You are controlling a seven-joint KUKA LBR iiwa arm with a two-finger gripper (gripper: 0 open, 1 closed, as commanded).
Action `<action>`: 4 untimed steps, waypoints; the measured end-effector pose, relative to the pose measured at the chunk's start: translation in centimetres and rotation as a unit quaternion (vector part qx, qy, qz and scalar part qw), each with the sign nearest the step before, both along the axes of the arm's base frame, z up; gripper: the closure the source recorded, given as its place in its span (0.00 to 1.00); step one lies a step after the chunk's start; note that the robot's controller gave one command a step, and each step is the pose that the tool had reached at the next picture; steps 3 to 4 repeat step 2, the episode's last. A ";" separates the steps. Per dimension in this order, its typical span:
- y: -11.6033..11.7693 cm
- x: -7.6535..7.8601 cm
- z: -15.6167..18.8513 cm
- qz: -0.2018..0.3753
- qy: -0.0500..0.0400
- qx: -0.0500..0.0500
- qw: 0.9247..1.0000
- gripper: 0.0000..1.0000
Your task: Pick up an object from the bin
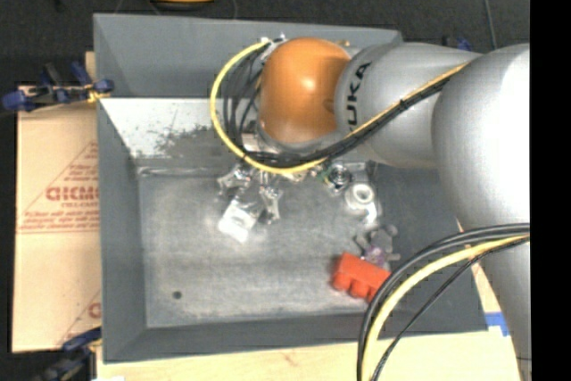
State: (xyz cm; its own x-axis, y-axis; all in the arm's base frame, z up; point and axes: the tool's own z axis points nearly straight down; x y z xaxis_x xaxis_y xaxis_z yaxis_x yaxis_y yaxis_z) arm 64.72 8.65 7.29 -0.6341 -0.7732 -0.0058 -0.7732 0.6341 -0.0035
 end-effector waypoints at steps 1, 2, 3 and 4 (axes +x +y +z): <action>-1.9 0.0 7.3 -0.003 -0.001 -0.001 1.000 1.00; -1.4 -1.0 15.3 -0.002 -0.002 -0.001 1.000 1.00; -1.4 -1.0 15.3 -0.002 -0.002 -0.001 1.000 1.00; -1.4 -1.0 15.3 -0.002 -0.002 -0.001 1.000 1.00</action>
Offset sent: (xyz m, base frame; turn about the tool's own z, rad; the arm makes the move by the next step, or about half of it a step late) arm -0.0020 -0.0164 0.0684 -0.0004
